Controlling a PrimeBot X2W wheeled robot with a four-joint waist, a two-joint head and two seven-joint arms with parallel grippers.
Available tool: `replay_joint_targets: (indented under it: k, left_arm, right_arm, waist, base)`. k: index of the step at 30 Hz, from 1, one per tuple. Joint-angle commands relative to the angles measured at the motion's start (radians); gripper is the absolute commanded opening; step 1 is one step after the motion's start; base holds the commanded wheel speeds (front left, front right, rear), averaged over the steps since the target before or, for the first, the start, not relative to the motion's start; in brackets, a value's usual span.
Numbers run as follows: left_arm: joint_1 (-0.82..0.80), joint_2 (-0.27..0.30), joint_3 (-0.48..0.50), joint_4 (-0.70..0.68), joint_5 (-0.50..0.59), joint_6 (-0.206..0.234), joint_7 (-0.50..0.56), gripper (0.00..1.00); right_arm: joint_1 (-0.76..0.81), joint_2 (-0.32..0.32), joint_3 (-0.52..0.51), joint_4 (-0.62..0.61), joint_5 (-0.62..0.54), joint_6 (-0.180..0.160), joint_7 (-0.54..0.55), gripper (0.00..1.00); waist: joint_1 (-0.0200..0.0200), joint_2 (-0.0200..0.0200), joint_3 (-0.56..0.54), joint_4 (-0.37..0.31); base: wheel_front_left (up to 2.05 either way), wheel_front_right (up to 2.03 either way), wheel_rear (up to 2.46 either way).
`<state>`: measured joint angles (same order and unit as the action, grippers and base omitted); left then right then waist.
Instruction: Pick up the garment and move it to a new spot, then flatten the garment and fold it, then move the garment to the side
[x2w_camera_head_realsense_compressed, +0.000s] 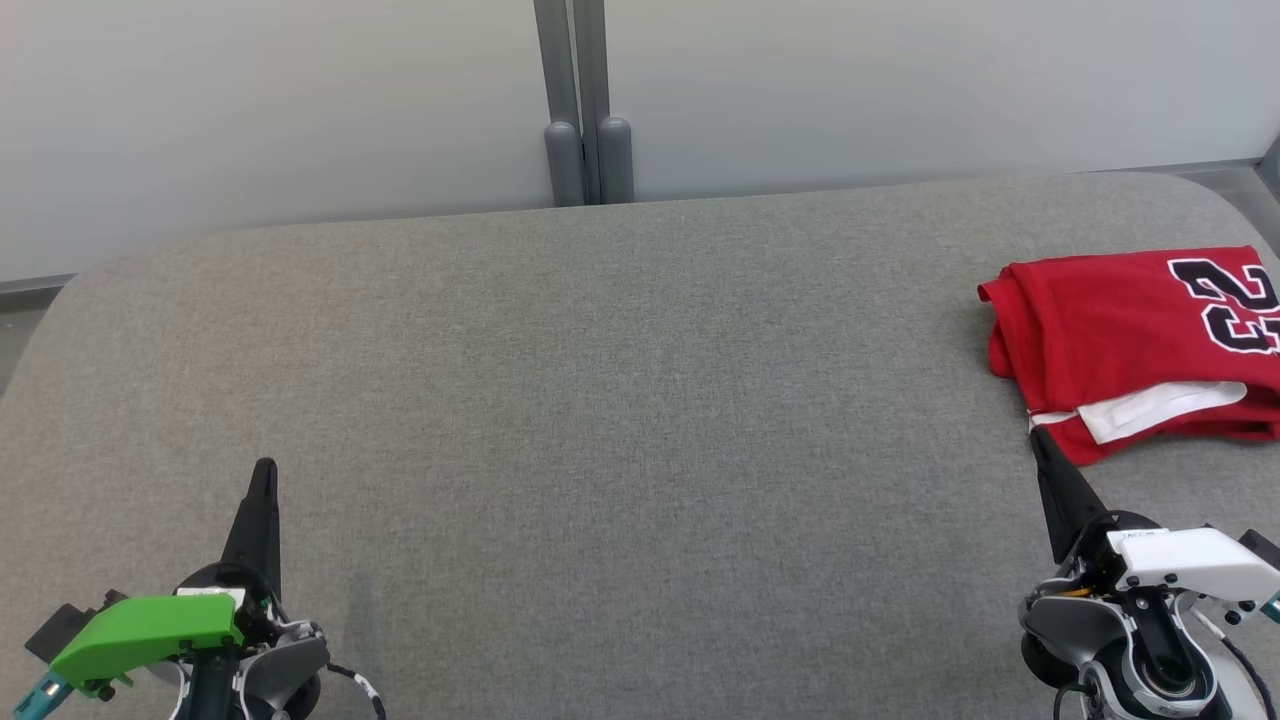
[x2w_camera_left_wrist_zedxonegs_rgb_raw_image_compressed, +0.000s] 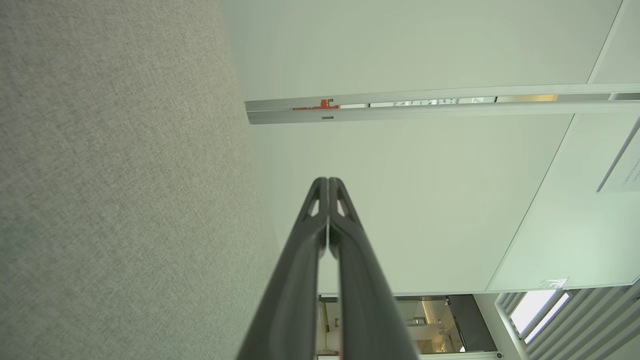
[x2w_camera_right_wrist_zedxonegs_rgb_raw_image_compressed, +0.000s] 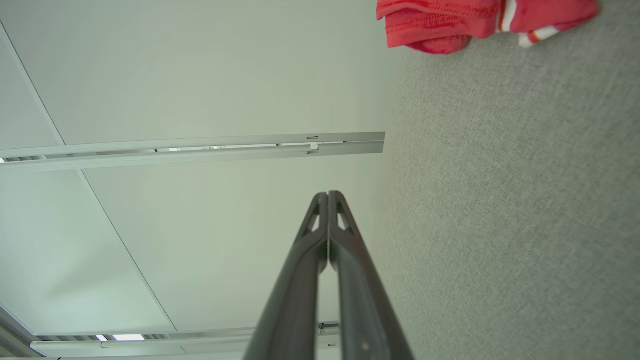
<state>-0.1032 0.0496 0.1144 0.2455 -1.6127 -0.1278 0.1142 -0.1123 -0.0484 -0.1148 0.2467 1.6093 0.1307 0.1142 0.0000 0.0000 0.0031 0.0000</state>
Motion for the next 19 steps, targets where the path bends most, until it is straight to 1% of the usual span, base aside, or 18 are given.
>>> replay_joint_targets:
  k: [1,19]
  left_arm:
    - [-0.011,0.000,0.002,-0.002,0.000,-0.006,0.003,0.00]
    - [-0.011,0.000,0.002,-0.002,-0.001,-0.006,0.003,0.00]
  right_arm:
    - [0.009,-0.001,-0.001,-0.005,0.007,0.000,0.003,0.00]
    - [0.009,-0.001,-0.001,-0.005,0.007,0.000,0.003,0.00]
  waist:
    - [0.0000,0.0000,0.000,0.000]
    - [0.0000,0.0000,0.000,0.000]
  base:
    - [0.00,0.00,0.00]
    - [0.00,0.00,0.00]
